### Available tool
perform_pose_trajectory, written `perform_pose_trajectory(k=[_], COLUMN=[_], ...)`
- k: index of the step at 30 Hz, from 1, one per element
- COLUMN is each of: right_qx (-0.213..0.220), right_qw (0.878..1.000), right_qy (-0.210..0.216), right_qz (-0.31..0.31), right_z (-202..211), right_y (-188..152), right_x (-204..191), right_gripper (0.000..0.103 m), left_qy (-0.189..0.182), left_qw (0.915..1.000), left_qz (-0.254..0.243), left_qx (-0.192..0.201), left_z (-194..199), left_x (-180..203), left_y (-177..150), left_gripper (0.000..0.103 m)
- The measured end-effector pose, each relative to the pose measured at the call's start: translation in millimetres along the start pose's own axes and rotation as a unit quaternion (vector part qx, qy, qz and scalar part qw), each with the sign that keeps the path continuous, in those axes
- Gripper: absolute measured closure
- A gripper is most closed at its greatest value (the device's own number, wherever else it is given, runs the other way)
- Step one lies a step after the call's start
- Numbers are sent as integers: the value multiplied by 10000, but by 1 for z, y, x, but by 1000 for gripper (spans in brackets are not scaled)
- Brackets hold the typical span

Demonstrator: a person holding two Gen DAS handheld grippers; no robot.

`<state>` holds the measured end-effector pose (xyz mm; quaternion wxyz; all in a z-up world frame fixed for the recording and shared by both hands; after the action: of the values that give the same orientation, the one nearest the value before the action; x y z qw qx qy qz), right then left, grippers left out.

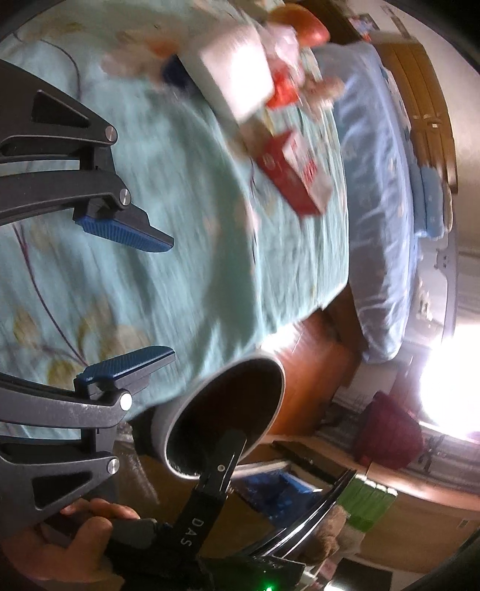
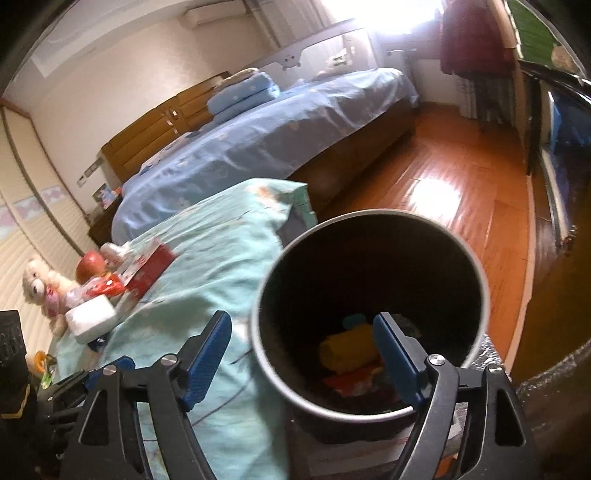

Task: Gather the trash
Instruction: 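Open the right gripper to drop the pink toothbrush while the left drops the chip bag, then grasp the white foam block with the right gripper while the left grasps the blue plastic bag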

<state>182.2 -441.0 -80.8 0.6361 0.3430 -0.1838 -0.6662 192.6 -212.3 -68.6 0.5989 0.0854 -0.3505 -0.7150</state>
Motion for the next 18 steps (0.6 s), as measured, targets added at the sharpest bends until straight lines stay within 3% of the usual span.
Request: perform_pose_trajectory(k=[18], right_qx=[-217], right_qw=[9973], right_qy=[534], right_qz=[463], right_z=[-23], right_y=[-8], right_x=[-83], right_gripper=[22], left_qy=[643], left_qw=[9939], left_qz=[842], left_qx=[297], left_z=[56], left_x=[-96], left_y=[-11], left_gripper=[50])
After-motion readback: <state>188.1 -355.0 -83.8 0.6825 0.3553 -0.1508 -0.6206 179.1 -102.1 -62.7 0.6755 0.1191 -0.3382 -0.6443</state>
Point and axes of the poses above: each gripper's, at about its wrist camera, not at the fingertips, and z roughly against the way its jaws point, x to its right, y to its top, the point moved 1 cm from there along -z, roughly the way its jaws point, and after that the axes turned 10 degrees about z, right-handed, at the moved point
